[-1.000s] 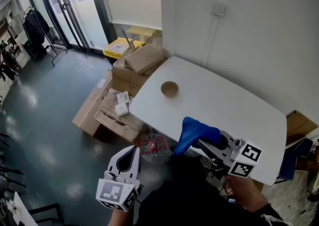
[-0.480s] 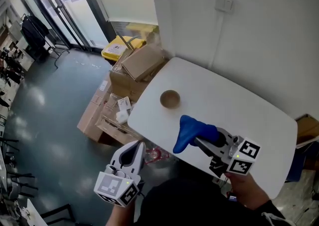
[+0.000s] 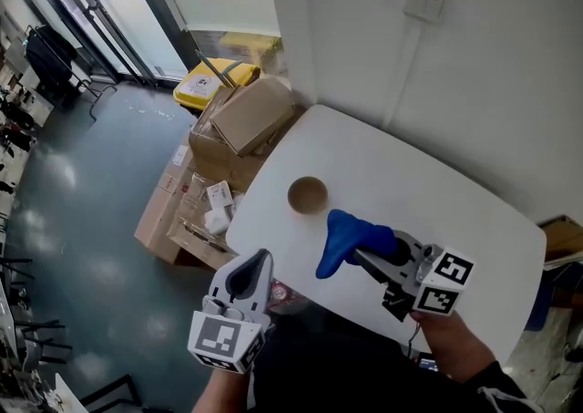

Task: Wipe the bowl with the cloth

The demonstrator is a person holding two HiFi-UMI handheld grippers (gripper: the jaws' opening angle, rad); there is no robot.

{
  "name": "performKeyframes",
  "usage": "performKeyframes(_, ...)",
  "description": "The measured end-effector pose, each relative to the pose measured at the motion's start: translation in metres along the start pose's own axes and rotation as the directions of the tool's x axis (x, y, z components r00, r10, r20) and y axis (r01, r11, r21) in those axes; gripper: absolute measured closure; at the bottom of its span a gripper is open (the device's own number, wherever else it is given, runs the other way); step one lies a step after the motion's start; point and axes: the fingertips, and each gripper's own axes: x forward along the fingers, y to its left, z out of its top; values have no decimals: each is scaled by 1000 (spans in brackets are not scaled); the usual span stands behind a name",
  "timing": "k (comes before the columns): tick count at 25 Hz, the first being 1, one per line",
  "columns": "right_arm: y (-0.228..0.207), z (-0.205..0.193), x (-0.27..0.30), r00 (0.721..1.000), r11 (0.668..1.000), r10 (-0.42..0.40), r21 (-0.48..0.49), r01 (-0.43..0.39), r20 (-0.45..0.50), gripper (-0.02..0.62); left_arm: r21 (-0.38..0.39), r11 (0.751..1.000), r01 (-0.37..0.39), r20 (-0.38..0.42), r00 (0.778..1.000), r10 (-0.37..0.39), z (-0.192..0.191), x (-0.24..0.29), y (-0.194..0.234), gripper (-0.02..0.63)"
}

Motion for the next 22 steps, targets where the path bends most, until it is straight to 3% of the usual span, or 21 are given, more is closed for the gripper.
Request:
performKeyframes(8, -40, 3, 45, 997, 996, -76, 41, 76, -9, 518, 48, 996, 75, -82, 994, -71, -24, 50, 38, 588)
performKeyframes(12, -61, -2, 64, 994, 993, -104, 47, 106, -25, 518, 16, 994, 113, -136, 985, -109, -45, 80, 50, 491)
performKeyframes(18, -91, -25, 87, 990, 988, -124, 89, 130, -68, 518, -22, 993, 114, -197, 974, -116, -82, 122, 66, 472)
performKeyframes(22, -115, -52, 94, 984, 978, -135, 147, 151, -116, 518, -84, 992, 93, -283, 952, -114, -129, 158, 78, 469)
